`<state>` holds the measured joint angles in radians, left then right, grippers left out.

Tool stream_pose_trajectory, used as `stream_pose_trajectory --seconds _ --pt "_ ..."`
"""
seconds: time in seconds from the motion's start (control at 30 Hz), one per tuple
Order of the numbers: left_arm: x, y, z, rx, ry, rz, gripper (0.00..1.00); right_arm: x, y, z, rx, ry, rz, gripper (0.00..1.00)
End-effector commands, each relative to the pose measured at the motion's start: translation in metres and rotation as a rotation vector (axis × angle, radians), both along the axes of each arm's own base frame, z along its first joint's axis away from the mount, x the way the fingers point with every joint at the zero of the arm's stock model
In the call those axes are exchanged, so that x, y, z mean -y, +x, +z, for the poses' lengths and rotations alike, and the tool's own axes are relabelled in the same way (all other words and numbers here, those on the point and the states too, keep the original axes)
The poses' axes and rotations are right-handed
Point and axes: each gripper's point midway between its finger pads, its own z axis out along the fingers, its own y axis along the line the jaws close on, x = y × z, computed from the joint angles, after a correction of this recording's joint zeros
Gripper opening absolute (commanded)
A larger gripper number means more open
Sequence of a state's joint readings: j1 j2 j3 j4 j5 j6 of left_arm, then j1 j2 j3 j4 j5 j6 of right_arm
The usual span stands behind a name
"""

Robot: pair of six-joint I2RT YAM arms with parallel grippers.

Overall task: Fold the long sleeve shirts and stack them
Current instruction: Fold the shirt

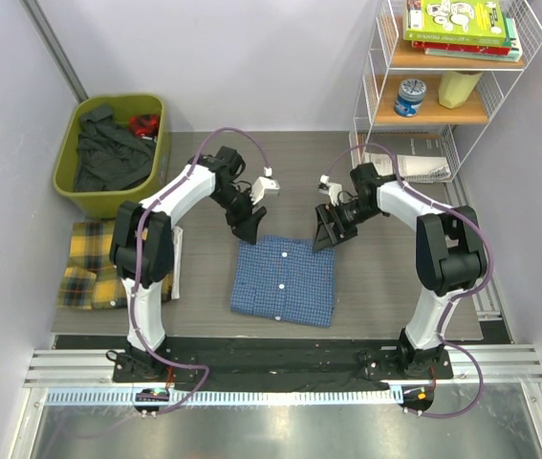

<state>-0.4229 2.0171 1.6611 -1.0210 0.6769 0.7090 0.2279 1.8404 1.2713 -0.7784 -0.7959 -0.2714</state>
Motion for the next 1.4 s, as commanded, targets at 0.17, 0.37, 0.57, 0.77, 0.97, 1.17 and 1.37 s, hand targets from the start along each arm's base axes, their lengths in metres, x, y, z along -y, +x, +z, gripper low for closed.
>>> stream_pose_trajectory --seconds 0.17,0.37,0.57,0.77,0.97,1.17,1.37 --pt "0.006 -0.029 0.005 -0.134 -0.054 0.011 0.63 0.011 -0.01 -0.005 0.101 -0.057 0.031 0.43" --pt "0.01 -0.017 0.018 -0.184 -0.064 0.043 0.13 0.019 0.017 0.005 0.177 -0.114 0.008 0.01" --pt "0.001 0.021 -0.006 -0.121 -0.009 0.145 0.0 0.03 0.043 -0.015 0.195 -0.214 0.002 0.01" --pt "-0.02 0.058 -0.061 -0.127 0.107 0.291 0.0 0.033 0.076 -0.038 0.201 -0.267 -0.051 0.01" --pt "-0.025 0.078 -0.075 -0.13 0.172 0.383 0.0 0.032 0.104 -0.059 0.217 -0.295 -0.098 0.02" --pt "-0.03 0.08 -0.019 -0.112 0.038 0.47 0.26 0.023 0.112 0.013 0.283 -0.2 -0.182 0.5" --pt "-0.025 0.036 0.081 -0.036 -0.243 0.522 0.79 0.015 0.068 0.119 0.315 0.047 -0.219 0.81"
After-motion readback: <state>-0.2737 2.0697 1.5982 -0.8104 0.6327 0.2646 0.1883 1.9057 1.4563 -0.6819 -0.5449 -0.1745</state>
